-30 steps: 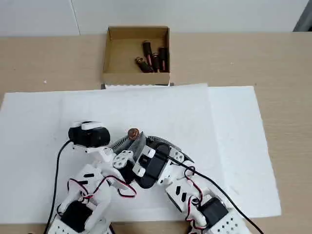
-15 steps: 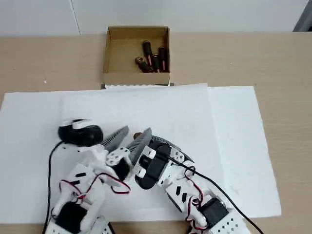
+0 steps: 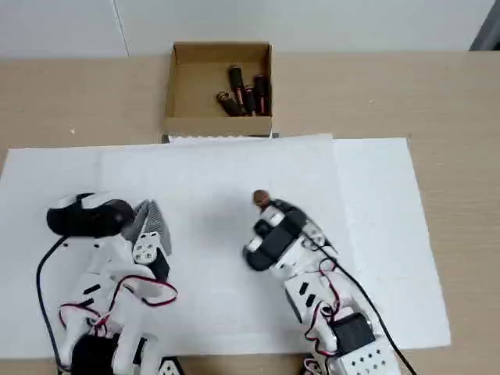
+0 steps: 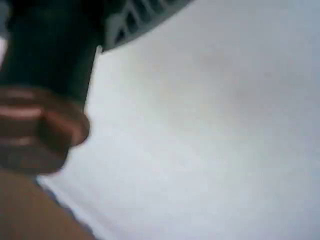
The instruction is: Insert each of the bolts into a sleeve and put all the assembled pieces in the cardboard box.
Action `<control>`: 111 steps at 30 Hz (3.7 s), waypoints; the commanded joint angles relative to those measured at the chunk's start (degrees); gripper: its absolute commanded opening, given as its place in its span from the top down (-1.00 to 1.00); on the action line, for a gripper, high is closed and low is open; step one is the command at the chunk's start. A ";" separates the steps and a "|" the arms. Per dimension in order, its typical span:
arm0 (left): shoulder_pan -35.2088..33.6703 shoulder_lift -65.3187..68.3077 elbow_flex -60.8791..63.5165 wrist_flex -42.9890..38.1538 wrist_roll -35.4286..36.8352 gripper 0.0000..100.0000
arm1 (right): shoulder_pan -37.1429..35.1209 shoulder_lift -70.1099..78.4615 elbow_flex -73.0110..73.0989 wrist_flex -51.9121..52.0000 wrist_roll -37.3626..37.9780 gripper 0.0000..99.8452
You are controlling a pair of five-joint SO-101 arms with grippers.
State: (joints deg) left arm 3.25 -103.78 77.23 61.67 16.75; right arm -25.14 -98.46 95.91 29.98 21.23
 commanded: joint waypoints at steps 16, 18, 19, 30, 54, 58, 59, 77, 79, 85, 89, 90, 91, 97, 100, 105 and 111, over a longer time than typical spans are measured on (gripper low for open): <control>-2.81 -0.35 15.87 0.18 -15.65 0.99 | 10.15 -0.13 -7.82 16.04 -22.42 0.99; -2.81 -0.35 15.87 0.18 -15.65 0.99 | 9.19 0.22 -10.55 16.13 -22.33 0.99; -2.81 -0.35 15.87 0.18 -15.65 0.99 | 8.84 1.01 -11.78 16.13 -21.89 0.99; -2.81 -0.35 15.87 0.18 -15.56 0.99 | 8.75 33.71 -34.99 6.64 -19.16 0.99; -3.16 -0.35 15.87 0.18 -15.30 0.99 | 4.79 122.07 -113.76 -3.65 7.74 0.99; -3.16 -0.35 15.87 0.18 -15.30 0.99 | 3.03 132.35 -125.01 -3.65 13.36 0.99; -3.16 -0.35 15.87 0.18 -15.30 0.99 | 2.51 134.55 -127.47 -3.65 14.95 0.99; -3.16 -0.35 15.87 0.18 -15.30 0.99 | 0.04 160.04 -157.36 -3.21 27.16 0.99; -3.16 -0.35 15.87 0.18 -15.30 0.99 | 0.04 160.22 -157.54 -3.21 27.52 0.91; -3.16 -0.35 15.87 0.18 -15.30 0.99 | -0.04 160.13 -157.63 -1.89 27.52 0.58; -3.16 -0.35 15.87 0.18 -15.30 0.99 | 0.04 160.04 -157.63 -0.92 27.52 0.58; -3.16 -0.35 15.87 0.18 -15.30 0.99 | 0.04 160.04 -157.63 -0.92 27.52 0.58; -3.16 -0.35 15.87 0.18 -15.30 0.99 | 0.04 160.04 -157.63 -0.92 27.52 0.58; -2.99 -0.35 15.87 0.18 -15.30 0.99 | -0.04 160.04 -157.63 -1.19 27.52 0.58; -2.81 -0.35 15.87 0.18 -15.56 0.99 | -0.04 158.99 -159.03 -0.84 27.52 0.58; -3.25 -0.35 15.87 0.18 -15.30 0.99 | 0.22 157.32 -161.32 -0.75 27.34 0.78; -3.25 -0.35 15.87 0.18 -15.30 0.99 | 1.27 154.07 -165.63 5.58 27.34 0.98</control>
State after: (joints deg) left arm 0.26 -103.78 93.32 61.85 1.45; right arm -24.88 62.07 -64.97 31.74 48.22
